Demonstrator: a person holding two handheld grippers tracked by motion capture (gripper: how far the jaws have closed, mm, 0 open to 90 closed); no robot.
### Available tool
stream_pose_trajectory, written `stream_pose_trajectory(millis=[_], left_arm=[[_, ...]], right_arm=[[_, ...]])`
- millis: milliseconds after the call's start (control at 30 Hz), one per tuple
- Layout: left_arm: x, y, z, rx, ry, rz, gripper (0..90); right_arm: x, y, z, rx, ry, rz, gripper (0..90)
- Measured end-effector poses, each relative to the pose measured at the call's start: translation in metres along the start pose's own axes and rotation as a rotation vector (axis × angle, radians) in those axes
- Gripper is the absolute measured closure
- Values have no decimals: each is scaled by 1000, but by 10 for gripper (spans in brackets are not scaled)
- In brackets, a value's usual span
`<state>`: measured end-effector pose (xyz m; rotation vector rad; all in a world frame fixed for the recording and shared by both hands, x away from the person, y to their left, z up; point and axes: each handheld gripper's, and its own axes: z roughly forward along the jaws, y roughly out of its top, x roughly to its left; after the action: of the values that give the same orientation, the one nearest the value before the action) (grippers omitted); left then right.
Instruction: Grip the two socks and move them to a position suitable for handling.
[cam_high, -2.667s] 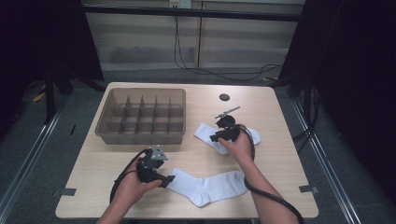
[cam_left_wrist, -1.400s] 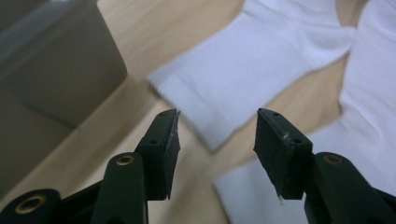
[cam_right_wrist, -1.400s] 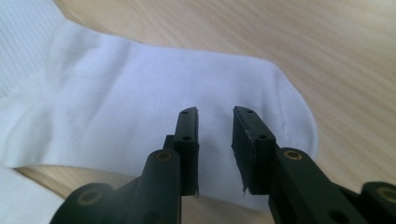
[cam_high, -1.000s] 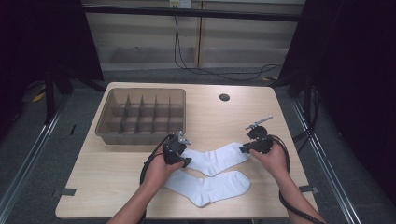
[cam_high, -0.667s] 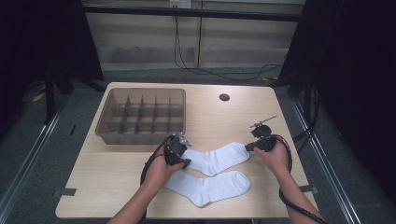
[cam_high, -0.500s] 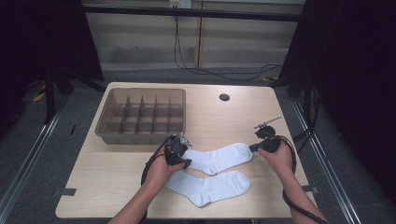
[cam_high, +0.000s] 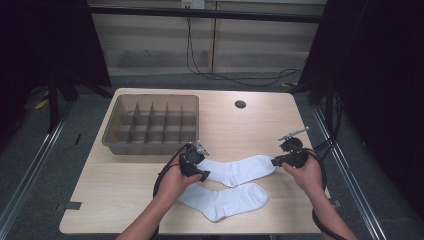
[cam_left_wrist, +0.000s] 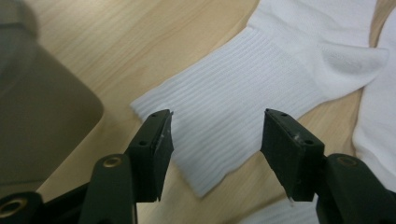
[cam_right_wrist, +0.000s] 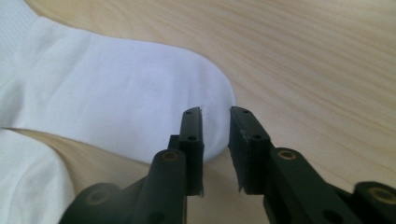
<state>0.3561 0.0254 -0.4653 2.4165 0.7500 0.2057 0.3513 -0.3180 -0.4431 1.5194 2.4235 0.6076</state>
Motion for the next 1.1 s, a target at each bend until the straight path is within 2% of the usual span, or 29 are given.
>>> stream_pose_trajectory(millis=[67,167,200,267,300,367,533,667,700,767,1000,1100], left_arm=[[1,-3,-6,-11,-8,-8,414],[4,-10,-12,-1,-10,-11,410],[4,-10,-12,-1,-10,-11,410],[9,-17,-18,-3,-21,-31,410],[10,-20,-19,6,-7,-30,410],[12,-24,-21,10,-16,-31,411],[14,-30,-25,26,-14,-34,415],[16,-36,-29,59,-13,-44,415],[16,-36,-29,66,-10,-30,413],[16,-39,-31,61,-9,-34,409],[14,-39,-38,57,-20,-13,423],[13,-40,-40,42,-26,-23,429]], right_arm=[[5,0,-5,2,8,-19,716],[14,0,-10,2,28,-39,703],[14,0,-10,2,28,-39,703],[23,-2,-10,27,37,-63,680],[26,-3,-9,30,38,-70,676],[32,-6,-8,38,33,-87,672],[38,-10,-6,42,62,-77,655],[44,-16,-8,42,68,-102,650],[45,-17,-8,41,71,-98,648],[47,-19,-8,37,75,-106,641],[56,-27,-7,32,87,-122,608],[60,-29,-7,44,83,-138,608]])
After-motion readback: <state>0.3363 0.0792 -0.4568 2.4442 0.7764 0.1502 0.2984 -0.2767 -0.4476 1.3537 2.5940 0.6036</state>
